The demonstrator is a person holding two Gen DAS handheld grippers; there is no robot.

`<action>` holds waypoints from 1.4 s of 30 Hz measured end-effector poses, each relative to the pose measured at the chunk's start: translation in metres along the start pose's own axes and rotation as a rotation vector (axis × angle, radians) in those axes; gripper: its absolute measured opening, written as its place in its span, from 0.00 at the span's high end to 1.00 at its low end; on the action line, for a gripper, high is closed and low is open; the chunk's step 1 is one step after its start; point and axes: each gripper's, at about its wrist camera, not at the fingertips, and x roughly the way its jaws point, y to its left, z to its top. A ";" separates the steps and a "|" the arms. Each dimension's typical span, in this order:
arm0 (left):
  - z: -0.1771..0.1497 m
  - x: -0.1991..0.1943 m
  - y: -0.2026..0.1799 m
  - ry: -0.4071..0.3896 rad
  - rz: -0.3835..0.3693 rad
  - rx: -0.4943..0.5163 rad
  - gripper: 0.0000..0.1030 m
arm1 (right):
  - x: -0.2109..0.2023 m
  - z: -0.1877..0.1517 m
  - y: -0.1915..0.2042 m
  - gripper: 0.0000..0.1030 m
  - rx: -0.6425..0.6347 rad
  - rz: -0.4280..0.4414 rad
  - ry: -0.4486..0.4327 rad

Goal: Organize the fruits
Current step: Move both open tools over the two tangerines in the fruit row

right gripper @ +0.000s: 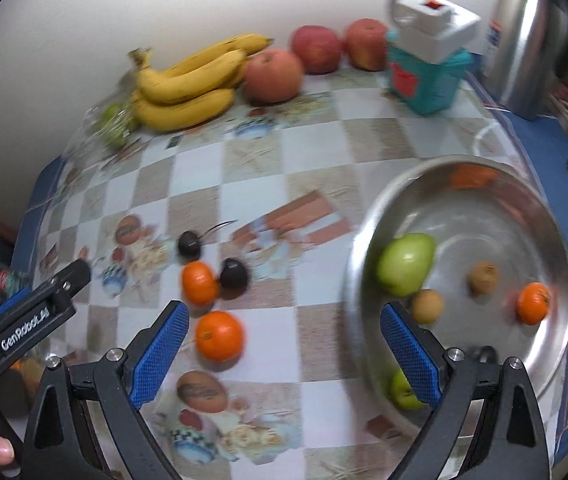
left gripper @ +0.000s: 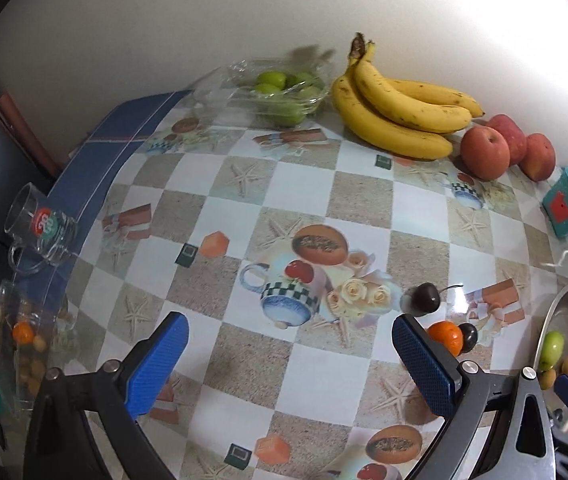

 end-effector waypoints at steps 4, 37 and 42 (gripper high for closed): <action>-0.002 0.003 0.008 0.012 -0.004 -0.023 0.00 | 0.004 -0.002 0.013 0.06 -0.040 0.000 0.009; -0.026 0.075 0.015 0.233 -0.034 -0.068 0.00 | 0.068 -0.020 0.037 0.06 -0.108 0.003 0.157; -0.025 0.075 0.017 0.231 -0.039 -0.069 0.00 | 0.066 -0.020 0.035 0.06 -0.101 -0.001 0.148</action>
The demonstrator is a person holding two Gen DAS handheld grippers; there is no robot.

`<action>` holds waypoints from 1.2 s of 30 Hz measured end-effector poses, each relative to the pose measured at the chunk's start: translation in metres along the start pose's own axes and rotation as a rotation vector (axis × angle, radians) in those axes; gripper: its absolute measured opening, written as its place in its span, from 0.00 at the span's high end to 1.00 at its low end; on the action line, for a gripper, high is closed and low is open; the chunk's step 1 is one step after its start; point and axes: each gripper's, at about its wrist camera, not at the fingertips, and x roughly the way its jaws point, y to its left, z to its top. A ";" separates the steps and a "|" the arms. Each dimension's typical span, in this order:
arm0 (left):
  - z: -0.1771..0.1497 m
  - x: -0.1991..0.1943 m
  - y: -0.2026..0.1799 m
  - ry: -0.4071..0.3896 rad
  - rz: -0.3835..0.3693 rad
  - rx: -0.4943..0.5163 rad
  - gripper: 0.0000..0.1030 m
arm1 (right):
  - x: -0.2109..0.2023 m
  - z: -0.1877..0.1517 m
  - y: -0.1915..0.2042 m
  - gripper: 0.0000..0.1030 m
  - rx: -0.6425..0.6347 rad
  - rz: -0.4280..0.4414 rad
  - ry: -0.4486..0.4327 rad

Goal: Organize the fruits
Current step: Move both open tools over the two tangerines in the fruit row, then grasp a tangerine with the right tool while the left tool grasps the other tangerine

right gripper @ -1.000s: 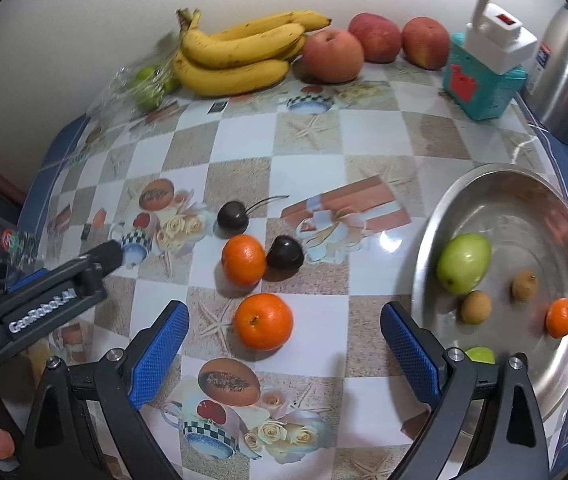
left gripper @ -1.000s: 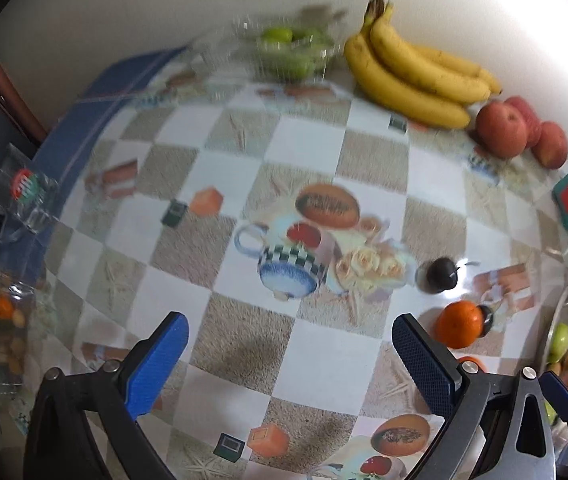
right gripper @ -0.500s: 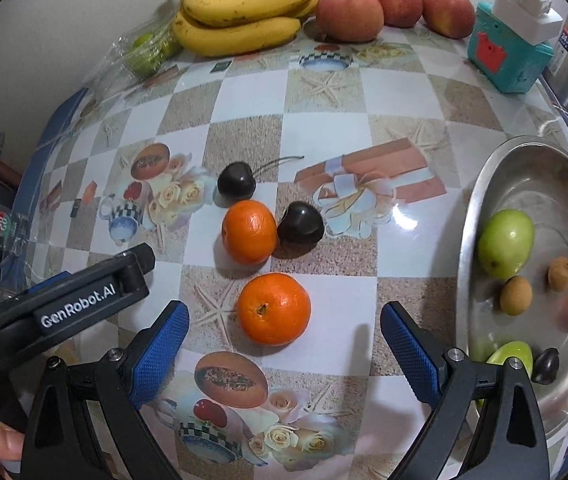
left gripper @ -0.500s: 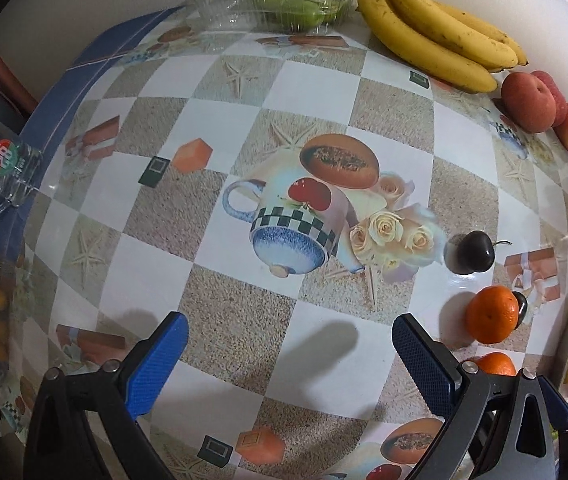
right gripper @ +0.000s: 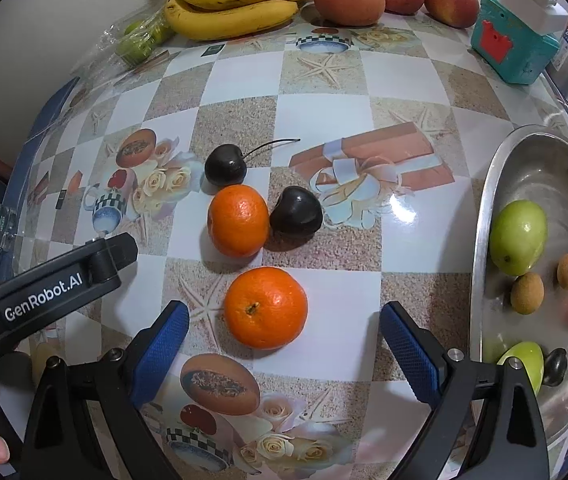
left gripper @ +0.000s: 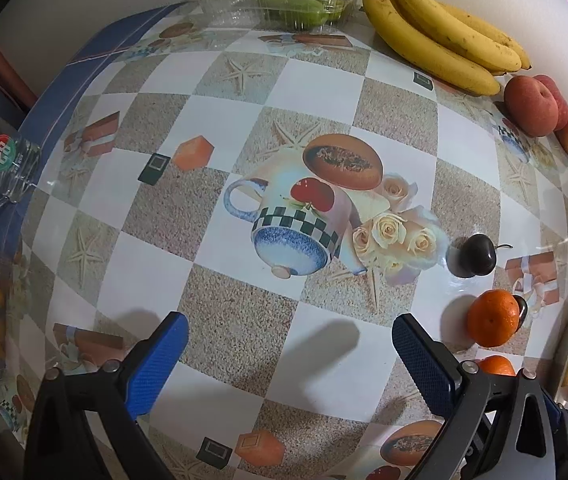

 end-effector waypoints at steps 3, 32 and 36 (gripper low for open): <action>0.000 0.000 -0.001 -0.001 -0.002 -0.001 0.00 | -0.002 0.000 -0.002 0.10 0.013 0.017 -0.008; 0.004 -0.014 -0.010 -0.029 -0.060 0.009 0.00 | -0.023 0.006 -0.006 0.60 0.042 0.153 -0.045; 0.005 -0.021 -0.019 -0.045 -0.082 0.014 0.00 | -0.032 0.008 -0.015 0.60 0.063 0.112 -0.064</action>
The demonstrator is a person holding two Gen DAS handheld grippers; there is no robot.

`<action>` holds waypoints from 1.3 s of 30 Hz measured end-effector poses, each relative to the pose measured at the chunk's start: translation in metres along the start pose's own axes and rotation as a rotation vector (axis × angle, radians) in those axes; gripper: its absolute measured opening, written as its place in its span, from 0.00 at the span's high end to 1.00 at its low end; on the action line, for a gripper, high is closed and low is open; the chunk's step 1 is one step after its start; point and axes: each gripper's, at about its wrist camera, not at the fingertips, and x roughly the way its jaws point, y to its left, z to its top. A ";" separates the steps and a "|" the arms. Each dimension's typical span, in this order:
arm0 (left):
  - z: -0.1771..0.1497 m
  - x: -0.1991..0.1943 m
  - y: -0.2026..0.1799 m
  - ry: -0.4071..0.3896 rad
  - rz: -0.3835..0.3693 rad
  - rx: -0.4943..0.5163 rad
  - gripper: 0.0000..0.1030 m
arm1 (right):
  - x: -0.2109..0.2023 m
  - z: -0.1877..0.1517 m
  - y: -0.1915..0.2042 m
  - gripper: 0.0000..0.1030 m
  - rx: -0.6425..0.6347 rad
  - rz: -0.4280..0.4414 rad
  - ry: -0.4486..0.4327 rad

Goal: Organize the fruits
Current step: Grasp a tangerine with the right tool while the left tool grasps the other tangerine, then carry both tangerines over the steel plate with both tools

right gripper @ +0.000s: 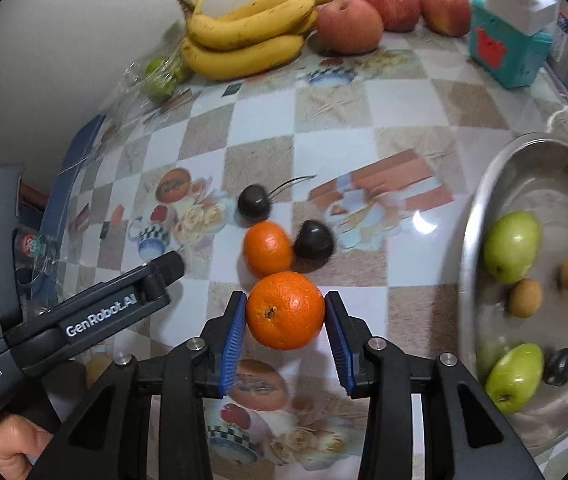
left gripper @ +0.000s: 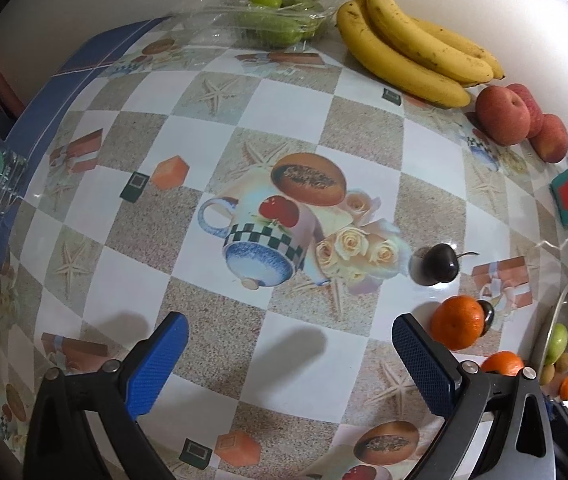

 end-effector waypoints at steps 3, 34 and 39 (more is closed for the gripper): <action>0.001 -0.002 -0.007 -0.001 -0.018 0.004 0.00 | -0.011 0.003 -0.012 0.60 0.032 -0.029 -0.024; -0.006 0.014 -0.080 0.002 -0.312 0.114 0.50 | -0.039 0.008 -0.055 0.60 0.135 -0.072 -0.077; -0.009 0.019 -0.078 0.026 -0.346 0.099 0.62 | -0.039 0.008 -0.055 0.60 0.135 -0.074 -0.076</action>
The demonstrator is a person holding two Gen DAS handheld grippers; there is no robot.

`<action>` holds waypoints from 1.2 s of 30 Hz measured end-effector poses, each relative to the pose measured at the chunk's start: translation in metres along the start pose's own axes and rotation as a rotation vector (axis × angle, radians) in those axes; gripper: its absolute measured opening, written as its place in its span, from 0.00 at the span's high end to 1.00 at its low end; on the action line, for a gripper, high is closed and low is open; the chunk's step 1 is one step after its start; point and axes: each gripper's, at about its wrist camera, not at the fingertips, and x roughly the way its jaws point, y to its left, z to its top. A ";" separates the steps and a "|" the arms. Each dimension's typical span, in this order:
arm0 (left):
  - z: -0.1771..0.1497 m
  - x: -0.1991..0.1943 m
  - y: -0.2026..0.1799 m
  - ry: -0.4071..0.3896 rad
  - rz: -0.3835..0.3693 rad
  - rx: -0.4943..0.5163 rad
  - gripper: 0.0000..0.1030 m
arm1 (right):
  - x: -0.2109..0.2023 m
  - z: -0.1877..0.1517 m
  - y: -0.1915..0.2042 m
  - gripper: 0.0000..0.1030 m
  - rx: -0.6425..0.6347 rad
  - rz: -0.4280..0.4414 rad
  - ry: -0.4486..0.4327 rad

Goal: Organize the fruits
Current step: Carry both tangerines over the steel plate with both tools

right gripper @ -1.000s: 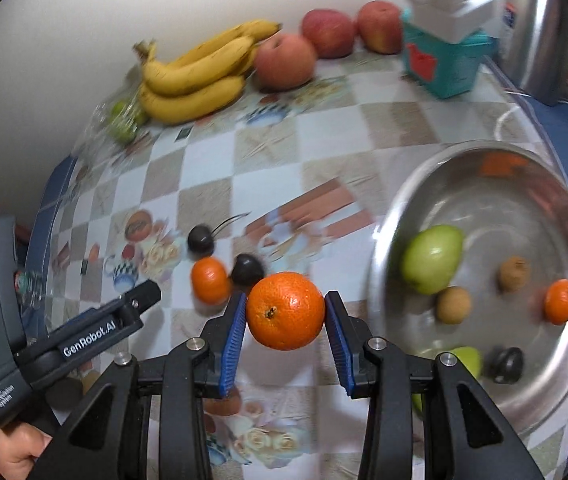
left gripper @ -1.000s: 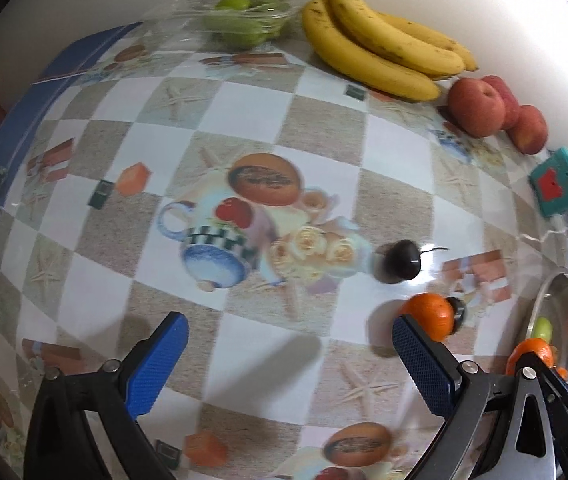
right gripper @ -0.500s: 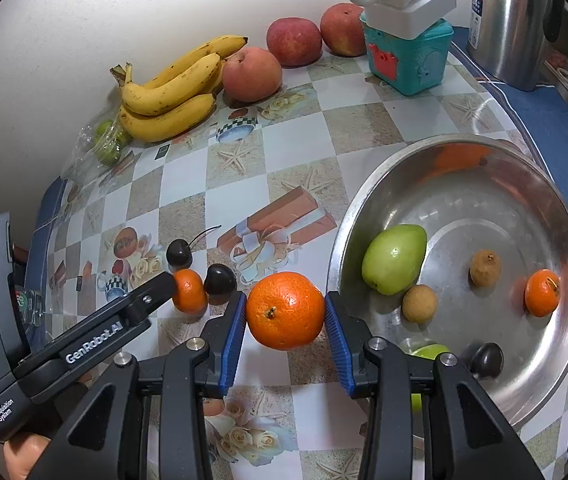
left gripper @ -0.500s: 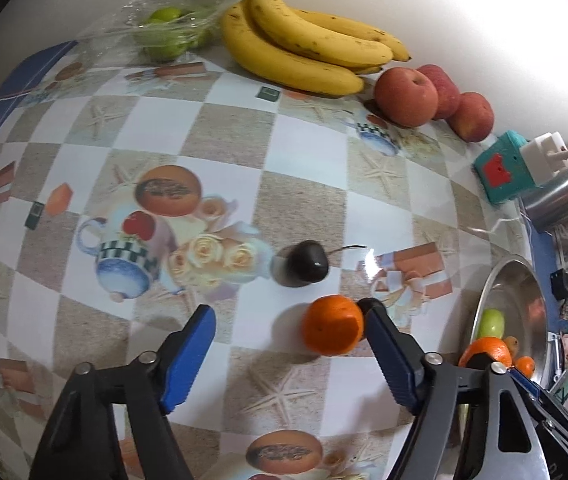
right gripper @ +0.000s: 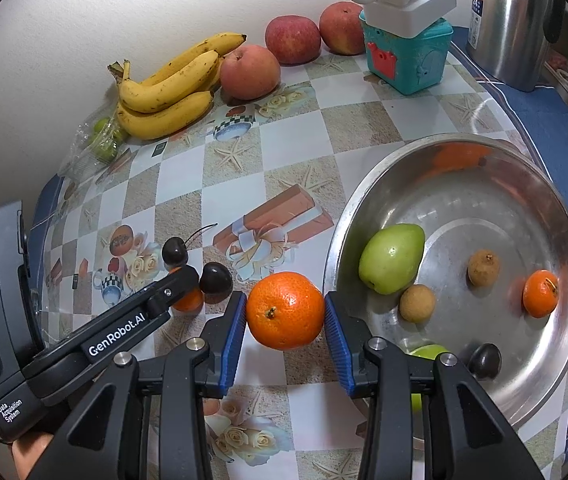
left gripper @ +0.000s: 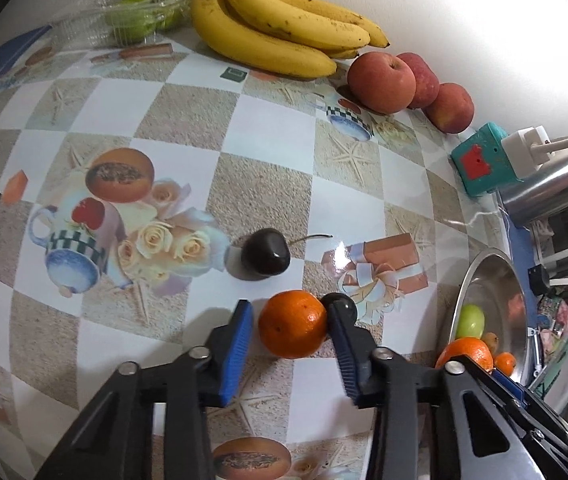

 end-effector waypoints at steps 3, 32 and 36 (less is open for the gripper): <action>0.000 -0.002 -0.001 0.001 -0.001 -0.001 0.63 | 0.000 0.000 0.000 0.60 0.000 0.001 0.000; -0.001 -0.071 -0.032 -0.155 -0.034 0.050 0.63 | -0.030 0.005 -0.054 0.60 0.150 -0.008 -0.062; -0.011 -0.064 -0.057 -0.125 -0.069 0.105 0.63 | -0.038 0.004 -0.079 0.60 0.213 -0.024 -0.078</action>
